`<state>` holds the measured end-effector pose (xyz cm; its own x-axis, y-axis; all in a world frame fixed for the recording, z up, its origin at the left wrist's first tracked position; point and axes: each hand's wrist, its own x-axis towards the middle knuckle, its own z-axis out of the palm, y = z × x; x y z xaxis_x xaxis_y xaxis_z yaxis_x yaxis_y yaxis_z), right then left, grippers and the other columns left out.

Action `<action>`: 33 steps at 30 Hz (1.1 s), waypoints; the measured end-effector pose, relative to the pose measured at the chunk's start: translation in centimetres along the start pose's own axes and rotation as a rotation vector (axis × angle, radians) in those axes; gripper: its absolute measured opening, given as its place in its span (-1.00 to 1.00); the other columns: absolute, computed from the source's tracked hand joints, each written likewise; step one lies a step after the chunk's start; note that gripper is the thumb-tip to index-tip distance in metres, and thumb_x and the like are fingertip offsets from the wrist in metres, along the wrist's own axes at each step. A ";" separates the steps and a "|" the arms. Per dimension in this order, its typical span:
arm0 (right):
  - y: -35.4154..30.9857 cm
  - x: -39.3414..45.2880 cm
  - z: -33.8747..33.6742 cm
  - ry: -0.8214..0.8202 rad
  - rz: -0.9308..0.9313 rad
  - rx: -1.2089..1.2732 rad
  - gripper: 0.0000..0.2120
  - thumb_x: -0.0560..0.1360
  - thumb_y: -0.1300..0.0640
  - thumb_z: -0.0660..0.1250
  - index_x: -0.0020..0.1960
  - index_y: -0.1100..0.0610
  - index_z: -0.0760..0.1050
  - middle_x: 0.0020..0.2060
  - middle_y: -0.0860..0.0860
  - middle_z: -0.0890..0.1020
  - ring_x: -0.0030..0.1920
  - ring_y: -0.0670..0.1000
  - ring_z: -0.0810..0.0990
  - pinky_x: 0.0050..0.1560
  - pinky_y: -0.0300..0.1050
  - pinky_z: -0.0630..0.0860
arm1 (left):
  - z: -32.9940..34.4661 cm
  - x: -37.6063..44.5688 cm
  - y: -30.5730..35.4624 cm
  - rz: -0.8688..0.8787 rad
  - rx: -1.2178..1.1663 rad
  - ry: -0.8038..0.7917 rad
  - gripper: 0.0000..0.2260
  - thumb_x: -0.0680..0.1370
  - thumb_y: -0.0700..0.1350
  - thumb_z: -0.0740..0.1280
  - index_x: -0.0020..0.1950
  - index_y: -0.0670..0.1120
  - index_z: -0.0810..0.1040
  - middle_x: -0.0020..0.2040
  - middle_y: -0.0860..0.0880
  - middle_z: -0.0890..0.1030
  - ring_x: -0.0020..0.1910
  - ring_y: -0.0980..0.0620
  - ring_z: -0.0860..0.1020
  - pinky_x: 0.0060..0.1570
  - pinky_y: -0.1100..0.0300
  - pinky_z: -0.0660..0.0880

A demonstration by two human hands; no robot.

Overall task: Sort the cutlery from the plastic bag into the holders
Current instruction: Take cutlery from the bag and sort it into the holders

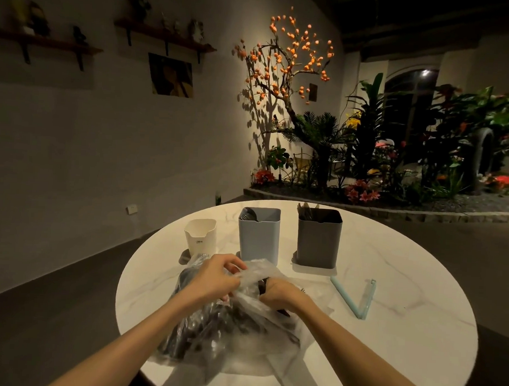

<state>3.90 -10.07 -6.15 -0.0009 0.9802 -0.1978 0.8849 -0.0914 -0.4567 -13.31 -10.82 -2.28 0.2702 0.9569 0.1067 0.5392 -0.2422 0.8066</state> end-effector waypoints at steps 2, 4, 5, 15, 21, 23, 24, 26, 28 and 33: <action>-0.1 0.2 -0.8 0.018 -0.017 -0.035 -0.71 0.54 0.19 0.28 0.24 0.18 0.55 0.13 0.13 0.62 0.12 0.09 0.57 0.12 -0.07 0.53 | 0.1 0.1 0.2 0.003 -0.021 0.026 -0.68 0.47 -0.38 0.32 0.10 -0.07 0.65 0.00 -0.06 0.59 -0.26 0.02 0.62 -0.34 0.20 0.60; -0.5 0.2 -1.7 0.041 -0.033 -0.060 -0.70 0.52 0.19 0.29 0.24 0.16 0.56 0.13 0.12 0.62 0.09 0.07 0.56 0.08 -0.10 0.52 | 0.2 0.3 0.6 0.011 -0.043 0.053 -0.68 0.47 -0.40 0.32 0.09 -0.07 0.66 0.00 -0.06 0.60 -0.25 -0.02 0.62 -0.34 0.18 0.62; -0.6 0.2 -2.2 0.059 -0.040 -0.076 -0.69 0.52 0.18 0.29 0.24 0.15 0.57 0.14 0.11 0.63 0.09 0.07 0.57 0.10 -0.09 0.53 | 0.2 0.5 0.8 0.024 -0.060 0.062 -0.70 0.48 -0.39 0.33 0.08 -0.07 0.66 0.01 -0.07 0.61 -0.26 -0.05 0.63 -0.33 0.12 0.64; -0.6 -1.1 -5.7 0.035 -0.105 0.113 -0.69 0.63 0.18 0.24 0.37 0.09 0.43 0.18 0.13 0.55 0.11 0.04 0.51 0.15 -0.11 0.48 | 0.8 2.1 3.0 0.093 -0.160 0.106 -0.74 0.53 -0.37 0.33 0.09 -0.07 0.65 0.03 -0.08 0.64 -0.14 -0.10 0.66 -0.28 0.10 0.67; 1.6 -1.2 -1.3 0.043 -0.139 -0.040 -0.70 0.65 0.22 0.21 0.37 0.21 0.44 0.22 0.18 0.53 0.06 0.02 0.39 0.27 -0.05 0.46 | 2.2 2.0 3.1 0.083 -0.169 -0.024 -0.81 0.56 -0.27 0.37 0.09 -0.03 0.65 0.04 -0.09 0.65 -0.04 -0.10 0.65 -0.27 0.11 0.65; 1.4 -1.1 -0.7 0.093 -0.203 -0.120 -0.65 0.68 0.20 0.14 0.44 0.24 0.38 0.24 0.17 0.51 0.09 0.01 0.34 0.42 -0.02 0.35 | 2.3 1.9 2.8 0.067 -0.165 -0.041 -0.83 0.56 -0.22 0.41 0.10 -0.03 0.66 0.05 -0.08 0.64 -0.04 -0.11 0.65 -0.29 0.13 0.63; 1.1 -0.9 -0.7 0.101 -0.188 -0.108 -0.65 0.70 0.15 0.12 0.44 0.22 0.37 0.17 0.12 0.47 0.11 0.00 0.32 0.43 -0.06 0.31 | 2.1 1.9 2.6 0.062 -0.169 -0.042 -0.84 0.55 -0.21 0.42 0.10 -0.03 0.66 0.05 -0.08 0.65 -0.06 -0.09 0.65 -0.30 0.14 0.62; 0.3 -0.6 -1.3 0.075 -0.176 -0.056 -0.65 0.68 0.07 0.20 0.42 0.16 0.39 0.09 0.04 0.42 0.11 -0.02 0.33 0.33 -0.12 0.35 | 1.5 1.8 2.3 0.052 -0.171 -0.025 -0.83 0.54 -0.24 0.42 0.08 -0.03 0.67 0.04 -0.07 0.65 -0.11 -0.07 0.66 -0.30 0.16 0.61; -0.2 -0.3 -2.2 0.007 -0.153 0.018 -0.67 0.65 0.13 0.25 0.40 0.11 0.44 0.13 0.07 0.49 0.10 0.00 0.42 0.22 -0.12 0.42 | 0.9 1.9 2.1 0.039 -0.159 0.005 -0.76 0.53 -0.32 0.36 0.09 -0.04 0.66 0.03 -0.07 0.64 -0.11 -0.08 0.65 -0.27 0.11 0.65; -1.4 -1.0 -5.7 -0.034 -0.063 -0.064 -0.68 0.63 0.07 0.24 0.35 0.14 0.47 0.12 0.13 0.55 0.08 0.07 0.51 0.27 0.01 0.51 | 0.5 2.3 1.9 0.054 -0.166 0.076 -0.78 0.55 -0.31 0.36 0.10 -0.05 0.64 0.02 -0.06 0.64 -0.12 -0.07 0.66 -0.32 0.25 0.58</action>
<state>5.35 -9.94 -0.37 -0.0726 0.9771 -0.2002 0.9105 -0.0171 -0.4132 -11.27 -9.14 -0.78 0.2310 0.9541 0.1907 0.3847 -0.2696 0.8828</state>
